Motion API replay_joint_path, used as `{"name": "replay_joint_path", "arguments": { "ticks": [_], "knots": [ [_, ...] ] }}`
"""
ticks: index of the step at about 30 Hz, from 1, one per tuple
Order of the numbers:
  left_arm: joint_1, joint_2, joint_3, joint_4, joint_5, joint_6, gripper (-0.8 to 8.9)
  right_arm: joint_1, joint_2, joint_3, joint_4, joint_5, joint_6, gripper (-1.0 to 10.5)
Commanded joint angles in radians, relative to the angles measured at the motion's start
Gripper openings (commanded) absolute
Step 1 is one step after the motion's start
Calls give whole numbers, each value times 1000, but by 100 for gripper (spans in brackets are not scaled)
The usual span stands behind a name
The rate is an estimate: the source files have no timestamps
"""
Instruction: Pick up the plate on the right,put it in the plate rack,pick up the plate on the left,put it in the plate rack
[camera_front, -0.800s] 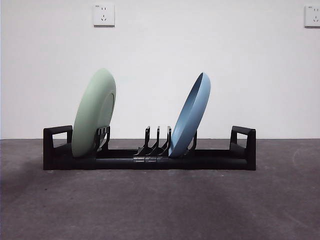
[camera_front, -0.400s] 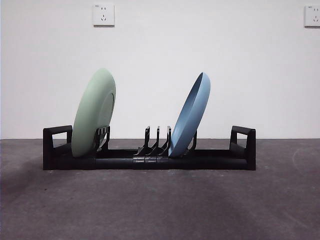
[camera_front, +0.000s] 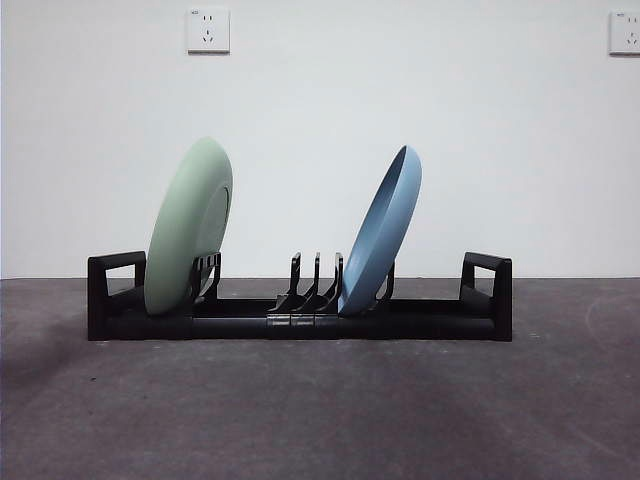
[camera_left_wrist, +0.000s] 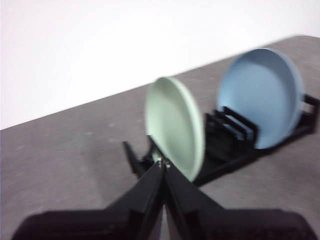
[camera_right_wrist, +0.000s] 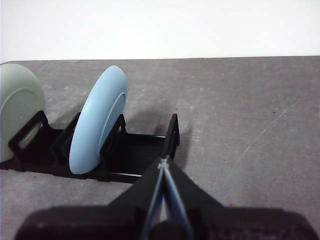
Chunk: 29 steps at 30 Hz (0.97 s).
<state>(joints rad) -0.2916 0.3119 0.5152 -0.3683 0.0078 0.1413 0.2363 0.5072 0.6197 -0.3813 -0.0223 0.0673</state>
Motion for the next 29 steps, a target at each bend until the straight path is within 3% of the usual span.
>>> {"name": "replay_joint_path", "arguments": {
  "ticks": [1,8,12,29],
  "knots": [
    [67,-74,-130,63,1,-37,-3,2,-2,-4,5,3,10,2],
    [194,-281,-373,116,26,-92,-3,2,-2,-4,5,3,10,2],
    [220,-310,-444,121,48,-115,-3,2,-2,-4,5,3,10,2],
    [228,-310,-492,135,47,-119,-3,1,-2,-4,-10,3,10,2]
  ]
}}
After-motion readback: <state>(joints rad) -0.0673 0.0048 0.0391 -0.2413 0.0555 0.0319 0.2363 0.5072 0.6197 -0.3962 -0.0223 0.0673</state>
